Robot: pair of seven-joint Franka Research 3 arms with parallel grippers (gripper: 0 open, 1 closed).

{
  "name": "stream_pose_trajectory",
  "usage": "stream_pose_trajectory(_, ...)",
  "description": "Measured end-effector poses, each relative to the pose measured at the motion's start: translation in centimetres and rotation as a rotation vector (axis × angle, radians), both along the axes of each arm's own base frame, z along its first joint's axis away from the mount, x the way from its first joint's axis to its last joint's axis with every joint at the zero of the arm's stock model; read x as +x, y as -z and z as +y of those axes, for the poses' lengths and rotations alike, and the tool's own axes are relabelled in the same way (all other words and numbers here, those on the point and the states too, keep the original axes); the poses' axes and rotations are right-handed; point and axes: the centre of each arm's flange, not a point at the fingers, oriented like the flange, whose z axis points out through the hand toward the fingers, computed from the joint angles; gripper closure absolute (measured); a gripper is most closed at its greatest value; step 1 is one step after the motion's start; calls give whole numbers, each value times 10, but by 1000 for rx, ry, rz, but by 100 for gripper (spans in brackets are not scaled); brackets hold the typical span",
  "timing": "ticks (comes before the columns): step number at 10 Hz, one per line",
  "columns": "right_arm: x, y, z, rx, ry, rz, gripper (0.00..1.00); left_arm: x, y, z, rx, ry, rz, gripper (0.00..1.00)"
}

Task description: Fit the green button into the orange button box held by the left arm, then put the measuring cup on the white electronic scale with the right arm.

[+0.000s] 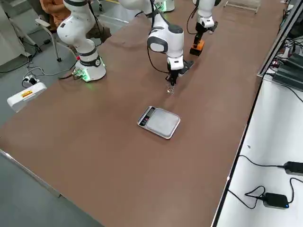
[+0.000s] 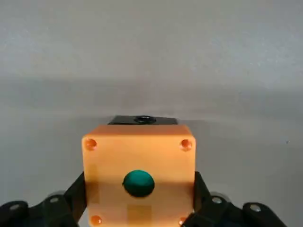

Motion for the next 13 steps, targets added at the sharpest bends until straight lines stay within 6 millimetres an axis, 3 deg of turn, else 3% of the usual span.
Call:
stream_pose_trajectory(5,1,-1,-3,0,7,-4,92,0,2,1,15,15,-15,13)
stream_pose_trajectory(13,2,-4,-5,-1,12,-1,93,0,2,0,15,16,-15,13)
